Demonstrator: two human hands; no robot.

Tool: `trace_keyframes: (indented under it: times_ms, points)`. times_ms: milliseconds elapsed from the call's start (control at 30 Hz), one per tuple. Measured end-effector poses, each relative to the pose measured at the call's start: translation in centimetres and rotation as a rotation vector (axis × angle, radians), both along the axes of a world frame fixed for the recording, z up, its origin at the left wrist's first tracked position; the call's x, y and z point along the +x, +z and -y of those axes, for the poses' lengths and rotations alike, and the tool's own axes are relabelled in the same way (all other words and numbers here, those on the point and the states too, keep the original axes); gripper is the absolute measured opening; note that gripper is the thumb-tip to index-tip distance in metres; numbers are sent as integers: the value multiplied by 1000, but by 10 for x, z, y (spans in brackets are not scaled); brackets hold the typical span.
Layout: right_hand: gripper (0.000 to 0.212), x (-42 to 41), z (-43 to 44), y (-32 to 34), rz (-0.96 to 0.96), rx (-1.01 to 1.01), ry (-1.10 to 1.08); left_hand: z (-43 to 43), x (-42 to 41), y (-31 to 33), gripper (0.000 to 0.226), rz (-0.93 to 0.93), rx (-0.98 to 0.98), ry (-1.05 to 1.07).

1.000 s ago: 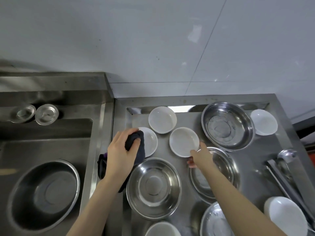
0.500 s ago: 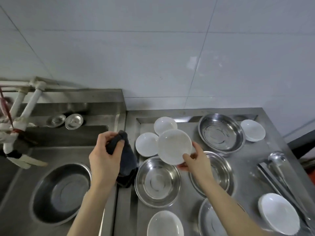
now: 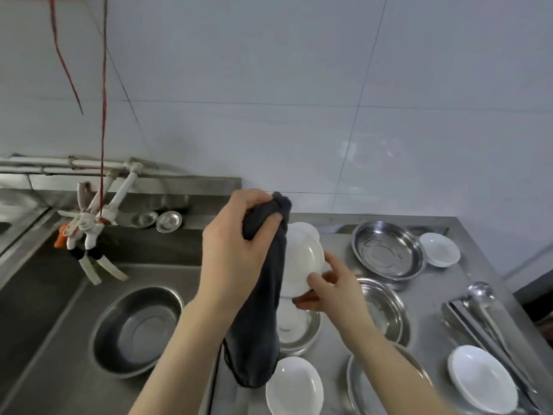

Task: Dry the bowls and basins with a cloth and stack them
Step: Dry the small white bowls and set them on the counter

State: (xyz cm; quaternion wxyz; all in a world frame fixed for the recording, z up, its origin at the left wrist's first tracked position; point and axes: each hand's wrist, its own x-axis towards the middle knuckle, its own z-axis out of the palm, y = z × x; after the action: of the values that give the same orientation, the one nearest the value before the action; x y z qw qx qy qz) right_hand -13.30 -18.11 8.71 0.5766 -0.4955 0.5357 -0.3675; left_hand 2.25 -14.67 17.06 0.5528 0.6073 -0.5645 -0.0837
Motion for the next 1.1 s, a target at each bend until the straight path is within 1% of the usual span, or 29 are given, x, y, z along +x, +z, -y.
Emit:
trace_keyframes:
  times_ms: [67, 100, 167, 200, 267, 333, 400, 467, 533, 633, 700, 767, 833, 867, 933, 967, 1033, 1100]
  points:
    - [42, -4, -6, 7, 67, 6, -24, 10, -15, -8, 24, 83, 142, -122]
    - [38, -7, -8, 9, 94, 4, -46, 16, -21, -16, 21, 181, 253, -179]
    - [29, -18, -11, 11, 134, 2, -91, 23, -30, -37, 18, 502, 454, -256]
    - [27, -25, -12, 12, 137, 0, -115, 23, -35, -45, 21, 642, 513, -283]
    - [26, -43, -15, 11, 125, -3, -154, 16, -50, -50, 36, 795, 545, -301]
    - [24, -60, -18, 12, 134, -6, -180, 10, -67, -51, 47, 896, 482, -289]
    - [26, -79, -20, 16, 144, -32, -209, 6, -83, -47, 57, 980, 415, -287]
    - [27, -99, -21, 24, 188, -49, -226, 1, -100, -40, 57, 962, 357, -310]
    - [25, -120, -20, 32, 212, -68, -234, -5, -121, -30, 51, 897, 334, -356]
    - [28, -148, -18, 36, 149, -106, -258, -12, -153, -18, 41, 859, 355, -427]
    - [35, -163, -19, 34, 93, -146, -258, -15, -170, -18, 42, 818, 406, -446]
    - [41, -176, -22, 34, 60, -187, -242, -16, -183, -21, 49, 819, 471, -411]
    - [44, -187, -27, 33, 15, -229, -210, -13, -194, -25, 53, 853, 544, -344]
    - [46, -192, -29, 32, -6, -243, -193, -11, -200, -27, 58, 876, 569, -303]
    - [47, -201, -32, 31, -25, -268, -182, -10, -214, -30, 74, 922, 566, -218]
    - [47, -206, -33, 32, -23, -277, -187, -10, -222, -32, 75, 927, 538, -174]
    - [43, -219, -31, 38, 24, -270, -208, -14, -237, -33, 64, 861, 427, -94]
    - [42, -234, -25, 45, 63, -259, -233, -18, -249, -32, 51, 798, 336, -75]
